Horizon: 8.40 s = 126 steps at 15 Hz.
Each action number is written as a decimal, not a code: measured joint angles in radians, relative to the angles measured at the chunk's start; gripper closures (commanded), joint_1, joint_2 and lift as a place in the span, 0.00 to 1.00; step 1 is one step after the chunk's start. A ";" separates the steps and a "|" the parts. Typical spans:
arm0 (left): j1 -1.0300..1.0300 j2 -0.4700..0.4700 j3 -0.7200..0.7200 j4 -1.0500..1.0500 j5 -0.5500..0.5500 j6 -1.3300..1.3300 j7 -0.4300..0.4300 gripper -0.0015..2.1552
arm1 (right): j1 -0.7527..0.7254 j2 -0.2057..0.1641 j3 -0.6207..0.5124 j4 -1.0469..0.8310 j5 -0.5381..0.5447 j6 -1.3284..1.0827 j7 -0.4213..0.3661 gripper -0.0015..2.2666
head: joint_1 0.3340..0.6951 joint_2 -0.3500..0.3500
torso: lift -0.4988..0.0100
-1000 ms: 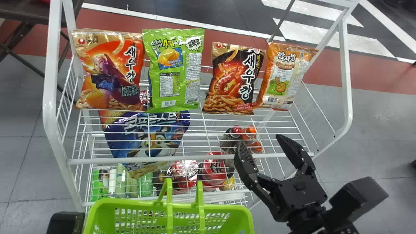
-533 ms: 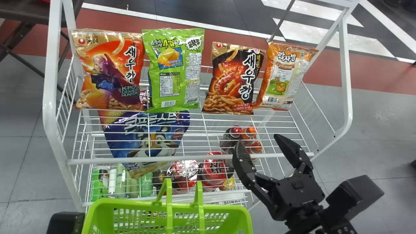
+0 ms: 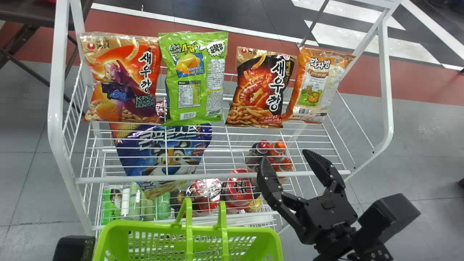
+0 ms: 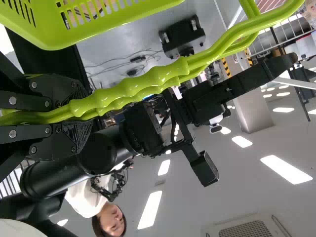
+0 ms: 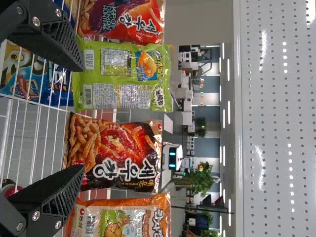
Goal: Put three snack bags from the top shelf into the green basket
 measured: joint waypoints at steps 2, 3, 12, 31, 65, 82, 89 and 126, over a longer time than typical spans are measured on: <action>0.000 0.000 0.000 0.000 0.000 0.000 0.000 0.65 | -0.007 -0.001 0.002 0.008 0.000 0.000 0.000 0.06 | 1.00 0.00 | 0.89; 0.000 0.000 0.000 0.000 0.000 0.000 -0.001 0.65 | -0.011 -0.002 0.004 0.012 -0.001 0.000 0.000 0.06 | 1.00 0.00 | 0.89; -0.026 0.001 -0.015 0.028 0.055 0.112 -0.003 0.65 | -0.324 -0.002 0.179 0.119 0.029 0.193 0.076 0.05 | 1.00 0.00 | 0.89; -0.035 -0.008 -0.028 0.028 0.018 0.141 -0.002 0.65 | -1.058 0.173 0.467 0.588 0.026 0.769 0.195 0.99 | 1.00 0.38 | 0.89; -0.148 -0.022 0.055 0.108 0.041 0.010 -0.029 0.65 | -0.442 0.019 -1.096 -0.410 -0.918 1.565 0.487 0.99 | 1.00 0.00 | 0.89; -0.140 -0.035 0.072 0.095 0.013 -0.021 -0.040 0.65 | -0.209 -0.030 -0.171 -0.318 -0.495 1.565 0.246 0.97 | 1.00 0.00 | 0.89; -0.139 -0.035 0.112 0.095 0.029 -0.019 -0.072 0.65 | -0.221 -0.044 -0.288 -0.382 -0.518 1.565 0.310 0.02 | 1.00 0.00 | 0.89; -0.083 -0.032 0.072 0.056 0.015 0.026 -0.035 0.65 | -1.001 0.090 0.192 0.638 -0.002 0.554 0.304 0.99 | 1.00 0.11 | 0.89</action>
